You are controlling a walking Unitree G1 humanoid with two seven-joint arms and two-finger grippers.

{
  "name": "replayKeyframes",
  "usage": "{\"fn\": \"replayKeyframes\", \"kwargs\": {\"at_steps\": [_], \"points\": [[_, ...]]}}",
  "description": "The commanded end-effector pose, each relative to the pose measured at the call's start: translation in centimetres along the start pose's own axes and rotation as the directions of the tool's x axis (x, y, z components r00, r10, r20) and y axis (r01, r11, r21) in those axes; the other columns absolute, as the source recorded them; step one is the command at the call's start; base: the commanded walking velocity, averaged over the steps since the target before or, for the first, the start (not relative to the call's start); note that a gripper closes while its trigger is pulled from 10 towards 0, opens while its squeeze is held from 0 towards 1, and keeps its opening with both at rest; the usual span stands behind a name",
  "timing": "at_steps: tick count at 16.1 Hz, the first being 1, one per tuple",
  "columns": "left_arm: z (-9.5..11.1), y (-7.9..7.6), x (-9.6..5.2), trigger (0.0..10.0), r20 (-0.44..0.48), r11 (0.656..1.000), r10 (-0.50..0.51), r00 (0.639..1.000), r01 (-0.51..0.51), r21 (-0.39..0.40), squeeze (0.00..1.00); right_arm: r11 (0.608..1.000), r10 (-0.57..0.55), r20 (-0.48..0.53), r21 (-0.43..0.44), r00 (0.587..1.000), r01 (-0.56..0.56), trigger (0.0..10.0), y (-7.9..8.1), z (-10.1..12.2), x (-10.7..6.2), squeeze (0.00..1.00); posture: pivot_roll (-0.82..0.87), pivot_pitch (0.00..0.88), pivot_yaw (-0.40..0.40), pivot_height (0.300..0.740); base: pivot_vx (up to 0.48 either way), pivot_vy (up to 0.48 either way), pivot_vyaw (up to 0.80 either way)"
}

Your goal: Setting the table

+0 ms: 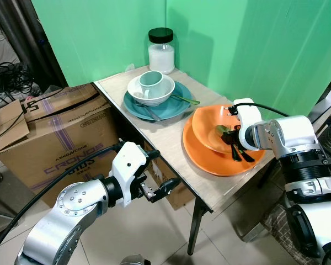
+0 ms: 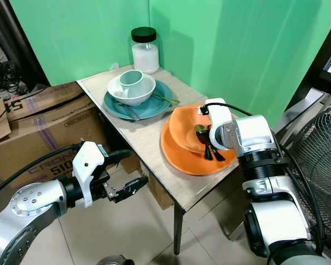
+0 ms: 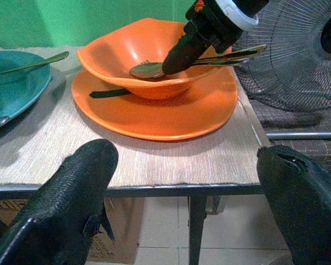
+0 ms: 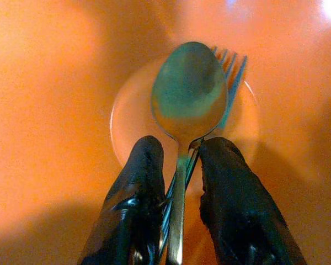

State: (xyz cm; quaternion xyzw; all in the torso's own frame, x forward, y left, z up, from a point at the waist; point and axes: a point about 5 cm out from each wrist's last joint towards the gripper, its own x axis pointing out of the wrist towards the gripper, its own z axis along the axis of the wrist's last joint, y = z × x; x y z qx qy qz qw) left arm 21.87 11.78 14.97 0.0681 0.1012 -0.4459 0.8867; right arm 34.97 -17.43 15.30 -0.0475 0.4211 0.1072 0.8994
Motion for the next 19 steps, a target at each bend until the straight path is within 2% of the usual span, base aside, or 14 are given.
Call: {"fn": "replayKeyframes", "kwargs": {"at_steps": [1, 8, 12, 13, 14, 15, 19], "points": [[-0.1, 0.1, -0.1, 10.0, -0.012, 1.000, 0.000, 1.000, 0.000, 0.008, 0.00, 1.000, -0.006, 0.011, 0.004, 1.000, 0.006, 0.0, -0.1, 0.4, -0.2, 0.00, 0.09, 0.000, 0.039, 0.740, 0.000, 0.000, 0.00], [-0.1, 0.1, 0.0, 10.0, -0.010, 1.000, -0.002, 1.000, 0.002, 0.013, 0.00, 1.000, -0.003, 0.036, -0.018, 0.999, 0.003, 0.0, -0.1, 0.9, -0.5, 0.00, 0.09, 0.000, 0.041, 0.740, 0.000, 0.000, 0.00], [-0.1, 0.2, 0.0, 10.0, -0.006, 1.000, 0.000, 1.000, 0.000, 0.016, 0.00, 0.999, 0.019, 0.117, -0.029, 0.993, -0.015, 0.0, -0.1, 2.1, -1.3, 0.00, 0.09, 0.000, 0.041, 0.740, 0.000, 0.000, 0.00], [0.0, 0.2, 0.0, 10.0, -0.005, 1.000, 0.002, 1.000, -0.002, 0.017, 0.00, 0.999, 0.025, 0.158, -0.031, 0.987, -0.020, 0.6, -0.1, 2.8, -2.0, 0.00, 0.09, 0.000, 0.040, 0.740, 0.000, 0.000, 0.00], [0.0, 0.2, 0.0, 10.0, -0.004, 1.000, 0.002, 1.000, -0.002, 0.017, 0.00, 0.999, 0.029, 0.169, -0.029, 0.985, -0.024, 0.6, -0.1, 3.0, -2.2, 0.00, 0.09, 0.000, 0.040, 0.740, 0.000, 0.000, 0.00], [0.0, 0.2, 0.0, 10.0, -0.004, 1.000, 0.002, 1.000, -0.002, 0.018, 0.00, 0.999, 0.030, 0.183, -0.033, 0.983, -0.025, 1.0, 0.0, 3.2, -2.5, 0.00, 0.09, 0.000, 0.039, 0.740, 0.000, 0.000, 0.00], [0.0, 0.2, 0.0, 10.0, -0.004, 1.000, 0.002, 1.000, -0.002, 0.018, 0.00, 0.999, 0.030, 0.183, -0.033, 0.983, -0.025, 1.0, 0.0, 3.2, -2.5, 0.00, 0.09, 0.000, 0.039, 0.740, 0.000, 0.000, 0.00]]}}
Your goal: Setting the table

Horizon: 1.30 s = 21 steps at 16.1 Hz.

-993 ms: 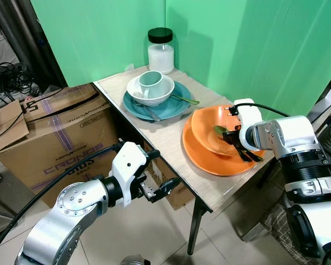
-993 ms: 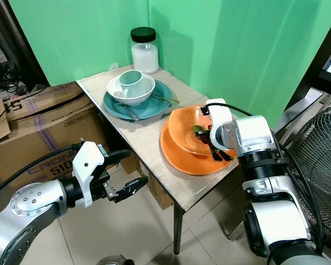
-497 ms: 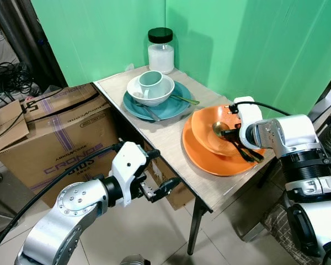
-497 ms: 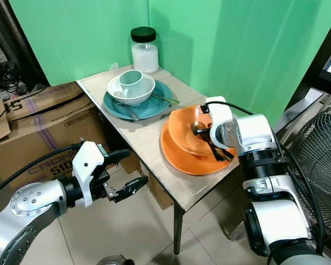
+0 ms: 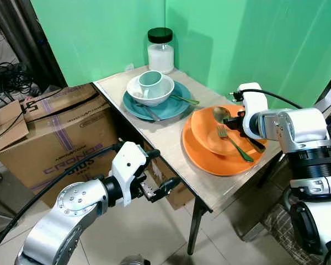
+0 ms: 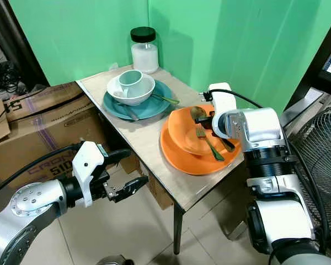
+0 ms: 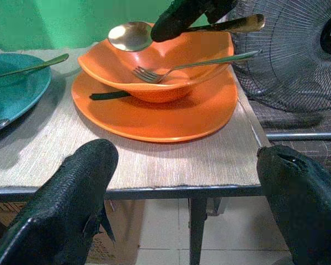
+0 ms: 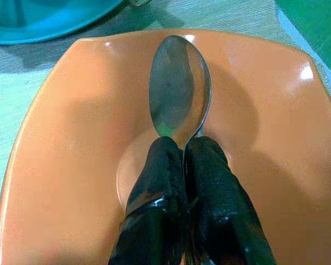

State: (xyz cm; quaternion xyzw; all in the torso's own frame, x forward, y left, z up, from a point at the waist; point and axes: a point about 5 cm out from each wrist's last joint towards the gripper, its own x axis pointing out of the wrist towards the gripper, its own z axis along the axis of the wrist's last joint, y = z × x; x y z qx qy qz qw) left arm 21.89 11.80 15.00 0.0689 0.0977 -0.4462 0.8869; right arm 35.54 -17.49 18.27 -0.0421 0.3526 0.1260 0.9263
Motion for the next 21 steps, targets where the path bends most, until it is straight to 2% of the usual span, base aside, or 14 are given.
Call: {"fn": "replayKeyframes", "kwargs": {"at_steps": [1, 12, 13, 14, 19, 20, 21], "points": [[-0.1, 0.2, 0.0, 10.0, -0.010, 1.000, 0.002, 1.000, -0.002, 0.013, 0.00, 1.000, 0.002, 0.035, -0.012, 0.999, -0.002, 1.0, 0.1, 0.9, -0.4, 0.00, 0.09, 0.000, 0.039, 0.740, 0.000, 0.000, 0.00], [-0.1, 0.2, 0.0, 10.0, -0.010, 1.000, 0.002, 1.000, -0.002, 0.013, 0.00, 1.000, 0.002, 0.035, -0.012, 0.999, -0.002, 1.0, 0.1, 0.9, -0.4, 0.00, 0.09, 0.000, 0.039, 0.740, 0.000, 0.000, 0.00], [0.2, 0.5, 0.3, 10.0, 0.006, 1.000, 0.009, 1.000, -0.009, 0.021, 0.00, 0.995, 0.095, 0.178, 0.016, 0.979, -0.099, 0.0, 1.5, 0.7, -1.5, 0.00, 0.07, 0.000, 0.063, 0.740, 0.000, 0.000, 0.00], [0.6, 0.8, 0.8, 10.0, 0.025, 0.999, 0.018, 1.000, -0.018, 0.030, 0.00, 0.980, 0.170, 0.345, 0.043, 0.923, -0.196, 0.0, 2.5, 0.3, -3.3, 0.00, 0.07, 0.000, 0.061, 0.740, 0.000, 0.000, 0.00], [0.8, 1.1, 0.7, 10.0, 0.044, 0.999, 0.038, 0.998, -0.039, 0.025, 0.00, 0.972, 0.197, 0.455, 0.026, 0.868, -0.235, 0.0, 2.7, 1.1, -4.9, 0.00, 0.07, 0.000, 0.060, 0.740, 0.000, 0.000, 0.00], [1.1, 1.2, 0.9, 10.0, 0.059, 0.998, 0.052, 0.997, -0.054, 0.029, 0.00, 0.971, 0.207, 0.514, -0.004, 0.832, -0.239, 0.0, 2.9, 1.3, -6.0, 0.00, 0.07, 0.000, 0.060, 0.740, 0.000, 0.000, 0.00], [1.6, 1.5, 1.4, 10.0, 0.097, 0.993, 0.107, 0.990, -0.110, 0.035, 0.00, 0.971, 0.213, 0.578, -0.037, 0.788, -0.235, 0.0, 2.9, 0.9, -7.7, 0.00, 0.08, 0.000, 0.054, 0.740, 0.000, 0.000, 0.00]]}}
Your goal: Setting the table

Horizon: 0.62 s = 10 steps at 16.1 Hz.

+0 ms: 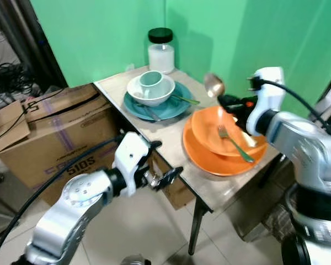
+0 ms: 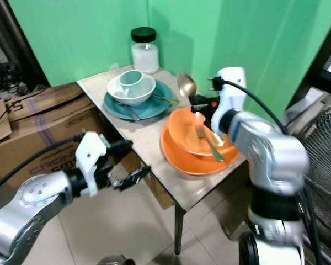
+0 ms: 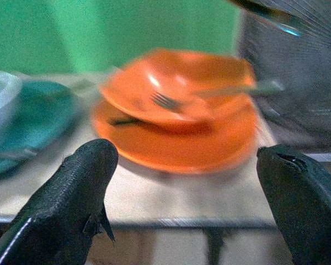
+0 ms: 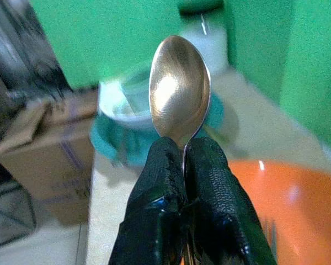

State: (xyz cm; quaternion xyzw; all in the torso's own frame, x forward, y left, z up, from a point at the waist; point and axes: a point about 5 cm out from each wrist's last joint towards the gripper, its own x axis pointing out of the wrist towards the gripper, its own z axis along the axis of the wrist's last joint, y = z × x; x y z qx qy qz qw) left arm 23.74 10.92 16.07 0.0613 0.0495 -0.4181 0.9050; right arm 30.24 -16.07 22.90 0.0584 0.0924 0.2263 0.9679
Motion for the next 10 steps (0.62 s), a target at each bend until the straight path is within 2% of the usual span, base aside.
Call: {"fn": "replayKeyframes", "kwargs": {"at_steps": [1, 2, 3, 4, 6, 8, 10], "points": [[0.5, 0.6, 0.3, 10.0, 0.030, 0.997, 0.070, 0.997, -0.071, 0.027, 0.00, 1.000, 0.023, 0.092, -0.022, 0.995, -0.021, 0.0, 0.5, 1.2, -1.5, 0.00, 0.08, 0.000, 0.054, 0.740, 0.000, 0.000, 0.00], [1.0, 0.7, 0.9, 10.0, 0.065, 0.990, 0.138, 0.988, -0.141, 0.030, 0.00, 1.000, 0.018, 0.133, -0.002, 0.991, -0.018, 0.0, 0.9, 1.1, -3.0, 0.00, 0.08, 0.000, 0.048, 0.740, 0.000, 0.000, 0.00], [1.5, 0.7, 1.2, 10.0, 0.093, 0.982, 0.182, 0.979, -0.186, 0.028, 0.00, 0.999, -0.037, 0.183, 0.018, 0.983, 0.034, 0.0, 1.1, 0.7, -4.5, 0.00, 0.08, 0.000, 0.049, 0.740, 0.000, 0.000, 0.00], [1.9, 0.5, 1.5, 10.0, 0.114, 0.976, 0.211, 0.971, -0.216, 0.036, 0.00, 0.996, -0.087, 0.172, 0.025, 0.981, 0.084, 0.4, 1.4, -0.4, -5.6, 0.00, 0.07, 0.000, 0.053, 0.740, 0.000, 0.000, 0.00], [2.1, 0.4, 1.9, 10.0, 0.128, 0.962, 0.253, 0.959, -0.263, 0.070, 0.00, 0.987, -0.162, 0.163, 0.044, 0.973, 0.157, 10.0, 1.9, -2.2, -6.7, 0.00, 0.06, 0.000, 0.064, 0.740, 0.000, 0.000, 0.00], [1.5, 0.3, 2.2, 10.0, 0.112, 0.954, 0.272, 0.956, -0.283, 0.101, 0.00, 0.965, -0.262, 0.189, 0.064, 0.946, 0.255, 10.0, 2.2, -3.1, -6.7, 0.00, 0.06, 0.000, 0.073, 0.740, 0.000, 0.000, -0.66], [1.2, 0.5, 1.9, 10.0, 0.106, 0.951, 0.278, 0.955, -0.289, 0.113, 0.00, 0.946, -0.325, 0.216, 0.068, 0.921, 0.318, 10.0, 2.1, -2.9, -6.8, 0.00, 0.06, 0.000, 0.078, 0.740, 0.000, 0.000, -0.80]]}}
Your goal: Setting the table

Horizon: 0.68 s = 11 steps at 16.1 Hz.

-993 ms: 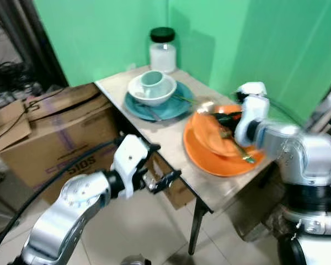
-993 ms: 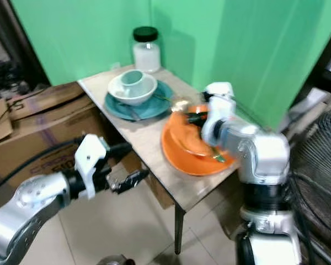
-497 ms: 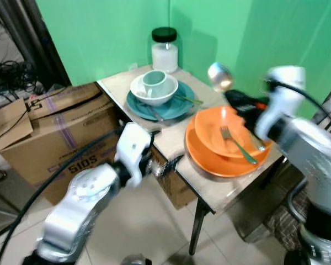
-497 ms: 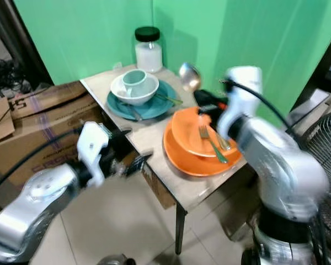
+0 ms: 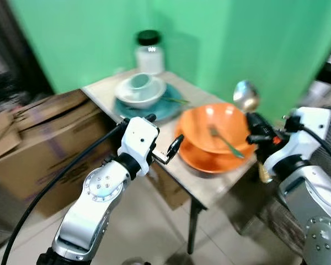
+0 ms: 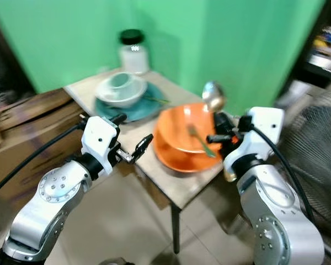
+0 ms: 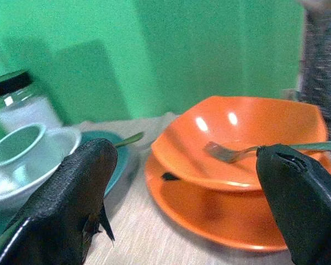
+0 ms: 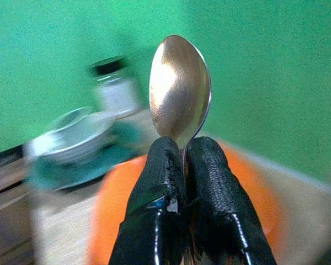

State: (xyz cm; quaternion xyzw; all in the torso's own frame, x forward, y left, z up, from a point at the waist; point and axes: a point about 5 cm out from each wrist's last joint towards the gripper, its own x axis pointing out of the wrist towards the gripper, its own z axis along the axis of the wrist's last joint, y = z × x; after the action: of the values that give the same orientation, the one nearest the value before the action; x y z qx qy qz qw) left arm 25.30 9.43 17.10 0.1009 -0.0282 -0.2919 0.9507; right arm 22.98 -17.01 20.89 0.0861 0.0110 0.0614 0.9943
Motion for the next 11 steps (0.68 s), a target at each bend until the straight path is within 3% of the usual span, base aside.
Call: {"fn": "replayKeyframes", "kwargs": {"at_steps": [1, 7, 11], "points": [[-0.18, 0.35, -0.03, 10.0, -0.008, 1.000, 0.017, 1.000, -0.017, 0.013, 0.00, 0.999, -0.039, 0.049, -0.023, 0.998, 0.040, 10.0, -0.11, 0.70, -0.26, 0.00, 0.06, 0.000, 0.079, 0.740, 0.000, 0.000, -0.80], [-0.56, 0.61, -0.34, 10.0, -0.013, 0.998, 0.060, 0.998, -0.060, 0.005, 0.00, 0.994, -0.102, 0.091, -0.016, 0.991, 0.104, 10.0, -0.50, 0.73, -0.47, 0.00, 0.06, 0.000, 0.067, 0.740, 0.000, 0.000, -0.80], [-0.79, 0.85, -0.56, 10.0, -0.021, 0.997, 0.079, 0.997, -0.079, -0.001, 0.00, 0.998, -0.063, 0.088, -0.002, 0.994, 0.064, 10.0, 0.01, 0.17, -0.07, 0.00, 0.07, 0.000, 0.060, 0.740, 0.000, 0.000, -0.80]]}}
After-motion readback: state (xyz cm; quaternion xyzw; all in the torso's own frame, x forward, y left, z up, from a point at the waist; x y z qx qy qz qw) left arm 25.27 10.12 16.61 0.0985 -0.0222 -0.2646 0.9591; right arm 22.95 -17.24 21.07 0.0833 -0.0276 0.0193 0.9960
